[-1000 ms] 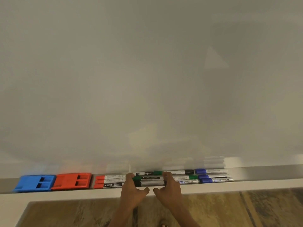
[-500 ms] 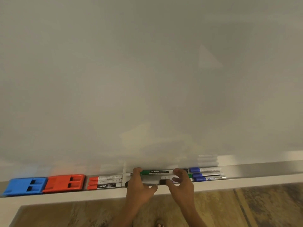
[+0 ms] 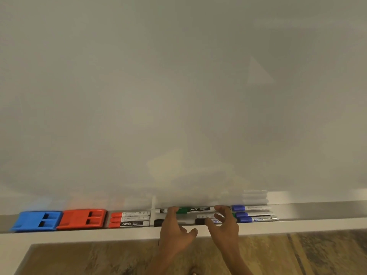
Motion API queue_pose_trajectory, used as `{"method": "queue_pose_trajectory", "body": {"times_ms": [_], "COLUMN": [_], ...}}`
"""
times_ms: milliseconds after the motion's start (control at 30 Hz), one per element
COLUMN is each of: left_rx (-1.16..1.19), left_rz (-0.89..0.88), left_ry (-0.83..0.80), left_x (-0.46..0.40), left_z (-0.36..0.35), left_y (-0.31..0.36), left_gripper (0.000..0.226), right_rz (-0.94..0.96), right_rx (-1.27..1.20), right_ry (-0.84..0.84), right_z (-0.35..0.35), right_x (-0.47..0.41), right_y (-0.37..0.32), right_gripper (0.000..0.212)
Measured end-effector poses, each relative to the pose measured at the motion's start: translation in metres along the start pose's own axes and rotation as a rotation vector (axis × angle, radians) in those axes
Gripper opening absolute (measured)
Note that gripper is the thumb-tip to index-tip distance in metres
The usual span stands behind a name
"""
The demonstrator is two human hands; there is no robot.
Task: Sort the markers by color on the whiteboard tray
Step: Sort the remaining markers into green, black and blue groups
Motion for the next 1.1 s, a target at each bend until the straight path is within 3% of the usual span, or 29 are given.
{"method": "queue_pose_trajectory", "body": {"times_ms": [267,400,500,700,1100], "left_rx": [0.089,0.15,0.143,0.124,0.072], "left_rz": [0.068,0.094,0.006,-0.175,-0.093], "left_ry": [0.024,0.007,0.025,0.333,0.538], "left_x": [0.006,0.006,0.004,0.002,-0.008], "left_z": [0.008,0.004,0.008,0.048,0.055], "left_y": [-0.019,-0.022,-0.017,-0.011,-0.065], "left_gripper": [0.084,0.08,0.072,0.045,0.007], "right_rz": [0.085,0.242,0.517,0.937,1.003], "right_rx": [-0.169,-0.208,-0.062,0.39,0.586], "right_ry": [0.022,0.036,0.0,-0.135,-0.277], "right_z": [-0.01,-0.015,-0.03,-0.089,-0.14], "right_x": [0.01,0.018,0.036,0.079,0.082], "right_y": [-0.025,-0.053,-0.083,-0.107,-0.097], "right_gripper": [0.035,0.029,0.026,0.026,0.024]}}
Point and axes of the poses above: each hand's wrist, its own x-axis away from the middle knuckle, its own z-axis out of the back of the hand, y = z × x, the point moved 9 cm from there along -x, towards the middle knuckle, and after that the axes turned 14 degrees about -z, right-handed, at the moved point
